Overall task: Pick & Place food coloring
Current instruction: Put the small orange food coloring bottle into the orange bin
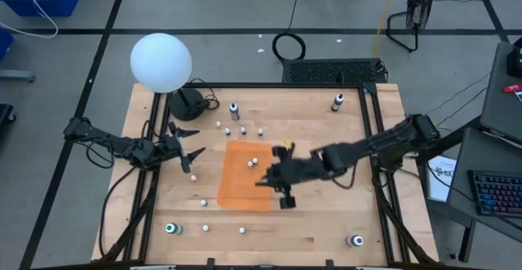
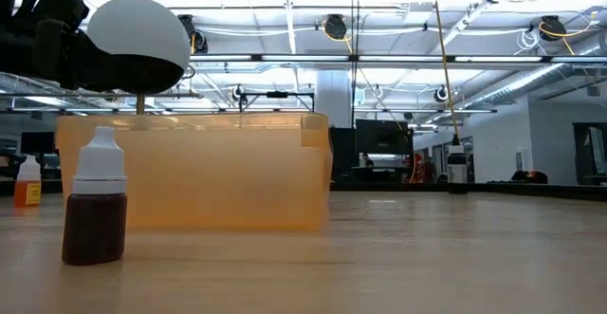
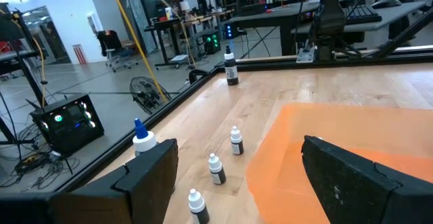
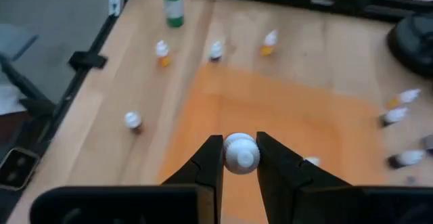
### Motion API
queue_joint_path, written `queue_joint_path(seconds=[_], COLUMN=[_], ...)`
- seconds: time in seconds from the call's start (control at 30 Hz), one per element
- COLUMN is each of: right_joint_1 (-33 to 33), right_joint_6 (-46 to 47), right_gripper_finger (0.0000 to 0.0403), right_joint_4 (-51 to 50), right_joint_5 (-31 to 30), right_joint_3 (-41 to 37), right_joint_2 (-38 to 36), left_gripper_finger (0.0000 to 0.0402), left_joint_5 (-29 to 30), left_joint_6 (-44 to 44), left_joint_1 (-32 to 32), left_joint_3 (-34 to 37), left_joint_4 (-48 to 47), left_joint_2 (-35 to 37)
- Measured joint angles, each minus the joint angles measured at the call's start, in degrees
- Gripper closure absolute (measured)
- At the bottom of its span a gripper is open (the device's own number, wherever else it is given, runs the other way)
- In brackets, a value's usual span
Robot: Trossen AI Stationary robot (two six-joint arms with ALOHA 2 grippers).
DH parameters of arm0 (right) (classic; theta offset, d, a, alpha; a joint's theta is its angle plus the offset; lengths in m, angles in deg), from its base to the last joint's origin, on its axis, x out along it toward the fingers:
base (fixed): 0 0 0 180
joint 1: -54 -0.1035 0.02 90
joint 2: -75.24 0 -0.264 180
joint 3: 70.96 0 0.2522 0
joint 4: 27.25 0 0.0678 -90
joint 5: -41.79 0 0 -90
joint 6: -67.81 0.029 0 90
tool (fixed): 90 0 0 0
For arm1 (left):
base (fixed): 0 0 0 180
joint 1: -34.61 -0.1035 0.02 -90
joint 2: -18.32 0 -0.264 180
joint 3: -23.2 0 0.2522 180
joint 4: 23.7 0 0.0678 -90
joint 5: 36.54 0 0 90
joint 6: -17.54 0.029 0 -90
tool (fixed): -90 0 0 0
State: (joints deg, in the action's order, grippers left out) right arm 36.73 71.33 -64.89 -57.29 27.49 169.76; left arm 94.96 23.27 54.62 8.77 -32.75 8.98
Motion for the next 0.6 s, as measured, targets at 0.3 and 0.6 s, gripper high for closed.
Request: queue_joint_path(seconds=[0.3, 0.6], right_joint_1=[6.57, 9.01], right_joint_6=[-3.88, -5.81], right_gripper_finger=[0.0349, 0.0349], right_joint_4=[-11.89, -15.29], right_joint_5=[3.37, 9.57], right_joint_3=[15.25, 18.33], right_joint_2=[8.45, 20.17], left_gripper_finger=[0.0092, 0.0092], left_joint_5=[-0.02, -0.02], left_joint_6=[0.00, 0.00], left_joint_1=[0.00, 0.00], left_joint_3=[0.00, 0.00], left_joint_4=[0.02, 0.00], left_joint_2=[0.00, -0.02])
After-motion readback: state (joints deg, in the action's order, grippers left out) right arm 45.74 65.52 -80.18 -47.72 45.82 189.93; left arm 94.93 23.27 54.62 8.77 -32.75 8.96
